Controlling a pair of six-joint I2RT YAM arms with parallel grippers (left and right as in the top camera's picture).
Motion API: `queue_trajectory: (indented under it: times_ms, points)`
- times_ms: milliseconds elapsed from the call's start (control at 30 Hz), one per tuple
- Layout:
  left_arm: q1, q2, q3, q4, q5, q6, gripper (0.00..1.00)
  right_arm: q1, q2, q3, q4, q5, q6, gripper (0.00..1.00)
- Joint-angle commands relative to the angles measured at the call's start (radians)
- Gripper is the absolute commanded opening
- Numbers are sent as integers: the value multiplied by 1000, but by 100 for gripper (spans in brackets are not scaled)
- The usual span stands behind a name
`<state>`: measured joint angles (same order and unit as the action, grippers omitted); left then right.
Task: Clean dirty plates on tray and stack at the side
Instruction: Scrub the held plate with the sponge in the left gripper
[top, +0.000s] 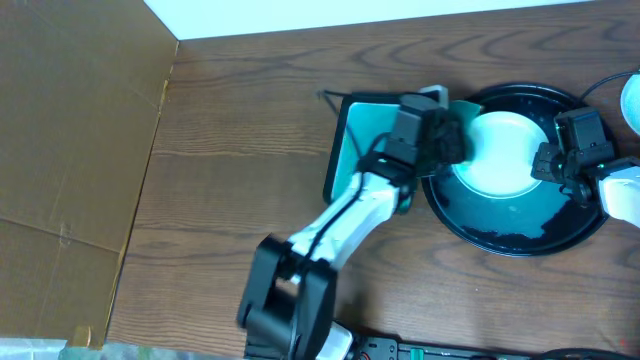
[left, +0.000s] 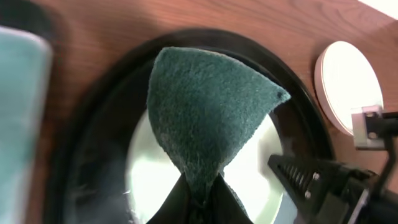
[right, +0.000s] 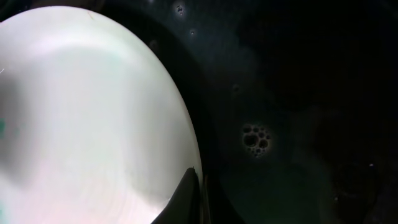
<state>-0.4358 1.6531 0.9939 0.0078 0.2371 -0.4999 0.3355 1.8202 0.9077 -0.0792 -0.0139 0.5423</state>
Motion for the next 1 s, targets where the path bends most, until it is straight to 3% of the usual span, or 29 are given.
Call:
queue_trajectory:
  times_ms: [0, 200, 433, 567, 633, 700, 867, 967]
  points:
    - [-51, 108, 3, 66, -21, -91, 7, 26, 6, -20, -10, -40, 11, 2]
    - [-71, 232, 3, 136, -74, -55, 7, 26, 6, -20, -13, -39, 11, 2]
    - [-71, 315, 3, 161, -415, 213, 7, 26, 6, -20, -14, -38, 11, 1]
    - [-71, 316, 3, 298, -433, 279, 7, 26, 6, -20, -14, -39, 11, 2]
    - [-72, 316, 3, 401, -401, 278, 7, 26, 6, -20, -16, -39, 10, 2]
    - [-72, 316, 3, 479, -268, 278, 7, 26, 6, -20, -18, -39, 11, 2]
    - [-71, 316, 3, 562, -13, 265, 7, 26, 6, -20, -18, -39, 10, 1]
    - [-71, 316, 3, 567, 17, 263, 7, 26, 6, -20, -17, -39, 10, 2]
